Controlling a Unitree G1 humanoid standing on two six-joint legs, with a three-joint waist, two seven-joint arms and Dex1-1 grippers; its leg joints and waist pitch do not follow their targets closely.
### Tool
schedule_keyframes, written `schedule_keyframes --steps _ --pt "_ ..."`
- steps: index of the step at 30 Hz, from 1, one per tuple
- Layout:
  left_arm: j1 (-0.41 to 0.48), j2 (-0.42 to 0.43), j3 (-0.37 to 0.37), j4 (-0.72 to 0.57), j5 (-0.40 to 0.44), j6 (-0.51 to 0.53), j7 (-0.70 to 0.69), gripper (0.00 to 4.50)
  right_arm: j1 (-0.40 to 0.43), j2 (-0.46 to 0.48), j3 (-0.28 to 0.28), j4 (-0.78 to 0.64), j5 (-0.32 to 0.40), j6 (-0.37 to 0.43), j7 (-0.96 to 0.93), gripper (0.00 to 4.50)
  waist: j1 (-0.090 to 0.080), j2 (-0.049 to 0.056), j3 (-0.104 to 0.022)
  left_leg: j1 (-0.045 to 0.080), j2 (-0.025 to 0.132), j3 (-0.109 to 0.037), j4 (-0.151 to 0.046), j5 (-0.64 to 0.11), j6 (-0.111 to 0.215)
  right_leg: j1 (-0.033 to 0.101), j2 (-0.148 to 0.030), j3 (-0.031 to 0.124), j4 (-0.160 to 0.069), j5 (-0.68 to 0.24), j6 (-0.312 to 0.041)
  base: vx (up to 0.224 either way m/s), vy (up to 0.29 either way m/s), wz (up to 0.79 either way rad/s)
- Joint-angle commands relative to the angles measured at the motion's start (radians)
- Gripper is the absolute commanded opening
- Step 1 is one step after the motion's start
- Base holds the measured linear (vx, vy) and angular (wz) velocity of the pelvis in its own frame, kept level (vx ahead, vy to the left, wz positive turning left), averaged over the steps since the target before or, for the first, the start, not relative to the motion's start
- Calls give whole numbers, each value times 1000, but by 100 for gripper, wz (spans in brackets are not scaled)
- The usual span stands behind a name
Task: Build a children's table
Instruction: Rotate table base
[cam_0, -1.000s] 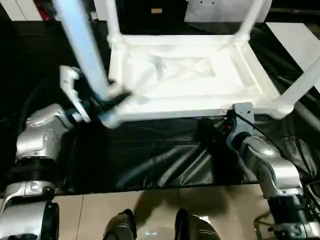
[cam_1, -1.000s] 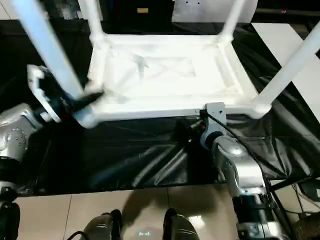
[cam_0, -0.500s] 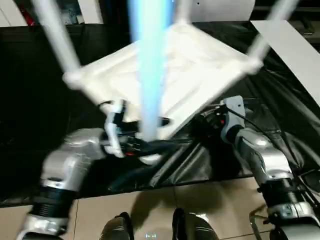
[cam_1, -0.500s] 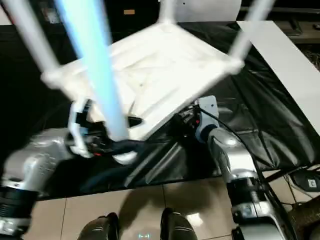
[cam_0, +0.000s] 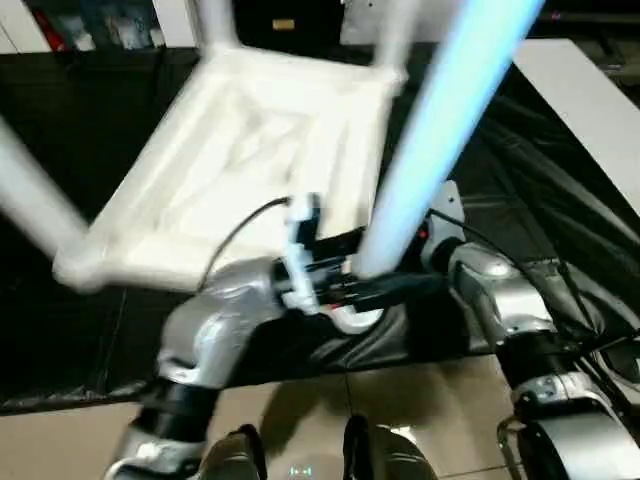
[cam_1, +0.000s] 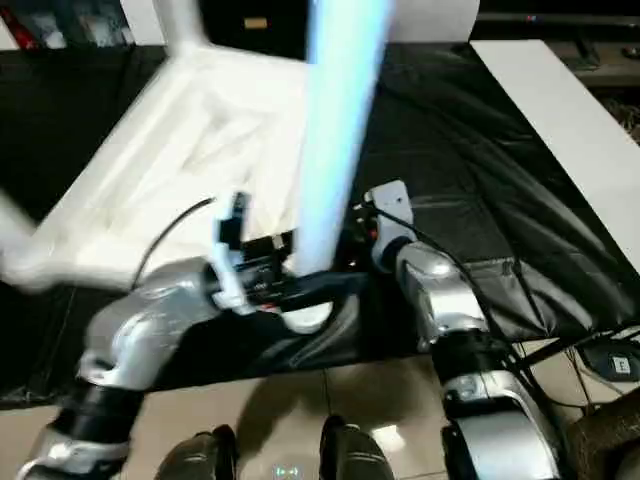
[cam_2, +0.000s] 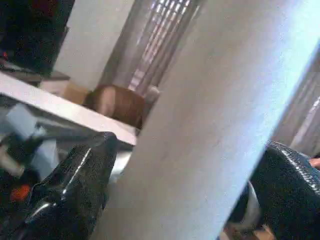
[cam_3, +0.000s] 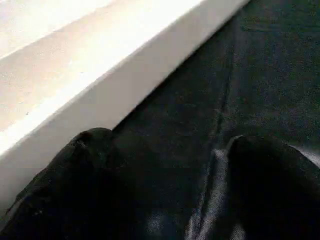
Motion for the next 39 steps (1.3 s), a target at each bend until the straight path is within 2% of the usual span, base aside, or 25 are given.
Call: schedule_keyframes --steps 1,3,4,5,6,7,8,10,14,15,16,19,21,22,24,25,26,28,29,30,34,39 --pt "-46 -56 -11 51 77 -81 114 438 -13 43 40 8 -3 -22 19 450 8 -8 -93 15 44 -21 -53 -185 91 74 -70 60 -74 -340 -172 0 0 0" --pt "-82 -65 13 121 150 -163 198 438 -13 33 18 28 -13 -19 -21 450 9 -13 -94 10 44 -26 -55 -188 88 79 -72 57 -72 -360 -149 0 0 0" --pt "-82 -65 13 121 150 -163 198 438 -13 33 18 28 -13 -19 -21 450 9 -14 -95 11 41 -26 -54 -192 88 79 -74 57 -74 -384 -135 0 0 0" --pt "-82 -65 13 121 150 -163 198 438 -13 33 18 28 -13 -19 -21 450 9 -14 -95 11 41 -26 -54 -192 88 79 -74 57 -74 -384 -135 0 0 0" --pt "-108 -51 37 161 172 -197 229 438 -10 14 -10 57 -21 -25 -58 450 8 -16 -95 9 40 -25 -53 -183 90 78 -75 57 -75 -392 -132 0 0 0" --pt "-115 -40 47 166 173 -201 232 438 -3 4 -28 68 -19 -23 -71 450 11 -10 -97 19 42 -22 -51 -183 91 70 -73 58 -76 -386 -138 0 0 0" --pt "-122 -24 57 170 176 -206 235 438 11 -12 -52 80 -17 -17 -88 450 12 -11 -95 18 42 -22 -52 -184 91 69 -71 57 -76 -383 -142 0 0 0" --pt "-125 -7 69 178 190 -222 236 438 39 -39 -71 88 -23 -21 -93 450 17 -11 -90 20 43 -22 -54 -197 84 68 -70 55 -77 -387 -141 0 0 0" --pt "-128 -3 84 198 200 -237 249 438 62 -56 -82 83 -24 -27 -94 450 20 -9 -90 20 44 -24 -54 -222 78 69 -71 54 -78 -406 -140 0 0 0" --pt "-131 13 86 222 222 -252 274 438 80 -71 -94 69 -18 -31 -87 450 19 -10 -91 20 43 -24 -54 -224 78 69 -72 53 -78 -412 -139 0 0 0" --pt "-122 30 79 221 229 -248 268 438 95 -82 -106 35 -4 -33 -70 450 22 -9 -89 22 44 -25 -55 -239 78 65 -72 54 -83 -436 -124 0 0 0" --pt "-90 79 49 192 228 -218 209 438 128 -111 -132 -66 42 -29 -1 450 31 -12 -90 21 46 -26 -57 -231 83 68 -74 55 -81 -438 -117 0 0 0" --pt "-78 100 39 183 223 -208 180 438 138 -126 -134 -102 59 -27 35 450 32 -11 -91 18 46 -27 -57 -221 89 68 -75 55 -79 -433 -118 0 0 0" --pt "-61 142 19 179 224 -206 119 438 155 -156 -135 -158 81 -29 96 450 32 -13 -91 14 46 -27 -57 -207 93 70 -75 56 -76 -416 -121 0 0 0" --pt "-52 177 3 183 239 -217 70 438 168 -177 -137 -196 103 -31 148 450 33 -10 -92 15 45 -27 -56 -197 103 69 -74 57 -75 -395 -127 0 0 0" --pt "-50 239 -21 203 258 -224 -11 438 195 -221 -130 -263 133 -25 246 450 32 -9 -92 15 46 -27 -57 -194 109 69 -74 57 -75 -389 -132 0 0 0" --pt "-53 265 -30 216 267 -230 -40 423 209 -245 -123 -289 142 -23 289 450 35 -9 -91 19 47 -27 -58 -202 113 68 -74 57 -77 -400 -124 0 0 0" --pt "-67 319 -50 253 293 -254 -99 423 239 -302 -102 -342 151 -24 380 450 35 -9 -88 18 46 -27 -60 -203 115 68 -72 58 -78 -409 -119 0 0 0" --pt "-77 343 -58 277 308 -268 -119 403 254 -328 -94 -365 154 -25 420 450 38 -8 -90 21 46 -27 -59 -205 114 68 -73 58 -79 -412 -115 0 0 0" --pt "-101 365 -66 332 347 -317 -120 400 270 -362 -86 -392 157 -20 469 450 37 -7 -89 19 47 -28 -59 -205 111 68 -74 58 -77 -411 -123 0 0 0" --pt "-141 389 -76 422 388 -378 -136 371 281 -400 -82 -420 169 -10 526 450 39 -4 -90 21 47 -30 -59 -232 95 68 -79 55 -84 -451 -134 0 0 0" --pt "-192 415 -98 498 387 -364 -213 332 294 -434 -81 -473 198 13 590 450 41 -7 -91 20 48 -30 -58 -227 89 70 -82 56 -82 -450 -144 0 0 0"
